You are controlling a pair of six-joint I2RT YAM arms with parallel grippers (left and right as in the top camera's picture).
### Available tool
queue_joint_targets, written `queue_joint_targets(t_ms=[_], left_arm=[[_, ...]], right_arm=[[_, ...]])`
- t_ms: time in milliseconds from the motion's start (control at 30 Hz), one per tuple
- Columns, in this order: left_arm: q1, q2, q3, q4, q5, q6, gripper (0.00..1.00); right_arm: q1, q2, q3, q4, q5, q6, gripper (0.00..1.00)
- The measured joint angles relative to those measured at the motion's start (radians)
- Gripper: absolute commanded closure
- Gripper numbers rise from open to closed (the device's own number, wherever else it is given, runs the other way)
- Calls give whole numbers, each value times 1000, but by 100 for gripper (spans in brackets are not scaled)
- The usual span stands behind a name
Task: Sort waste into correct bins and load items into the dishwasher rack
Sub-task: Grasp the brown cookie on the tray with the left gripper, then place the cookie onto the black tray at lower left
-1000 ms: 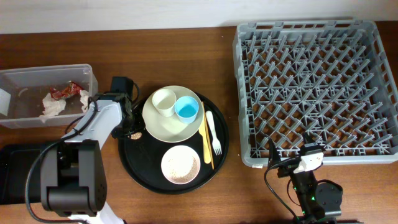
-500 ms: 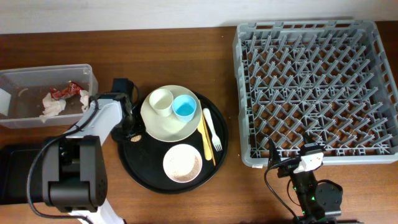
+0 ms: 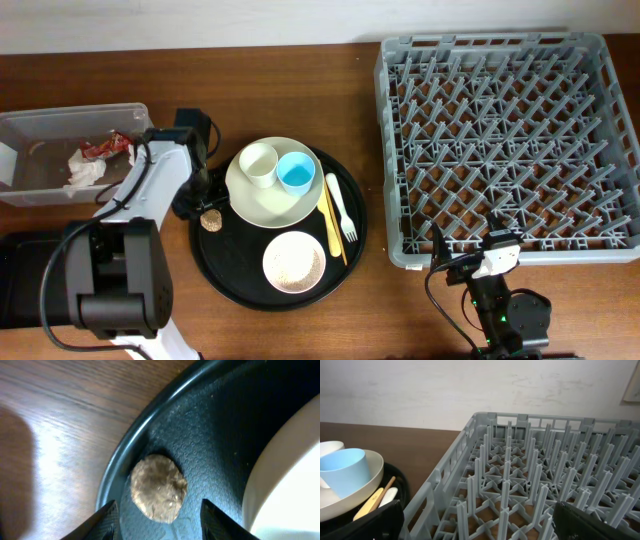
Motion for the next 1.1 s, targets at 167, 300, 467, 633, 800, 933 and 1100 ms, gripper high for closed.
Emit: queue_joint_targets(t_ms=[167,300,467,633,800,933,1100], left_arm=[[0,1,-99,95,16,0,49],[0,0,-147,170,23,0,63],[0,-2,-152,185,41,3,69],[0,1,-29,16,32,4,69],[3,-46,79,-87,30,3,69],[133,-146,80,-189,31,3,69],[446,-182,81,-257,23,3,68]], right_arm=[[0,0,0,0,0,0,2],[0,0,0,0,0,0,2],[0,0,0,0,0,1,1],[0,0,0,0,0,0,2],[0,0,0,0,0,0,2],[0,0,0,0,0,1,2],[0,0,0,0,0,0,2]])
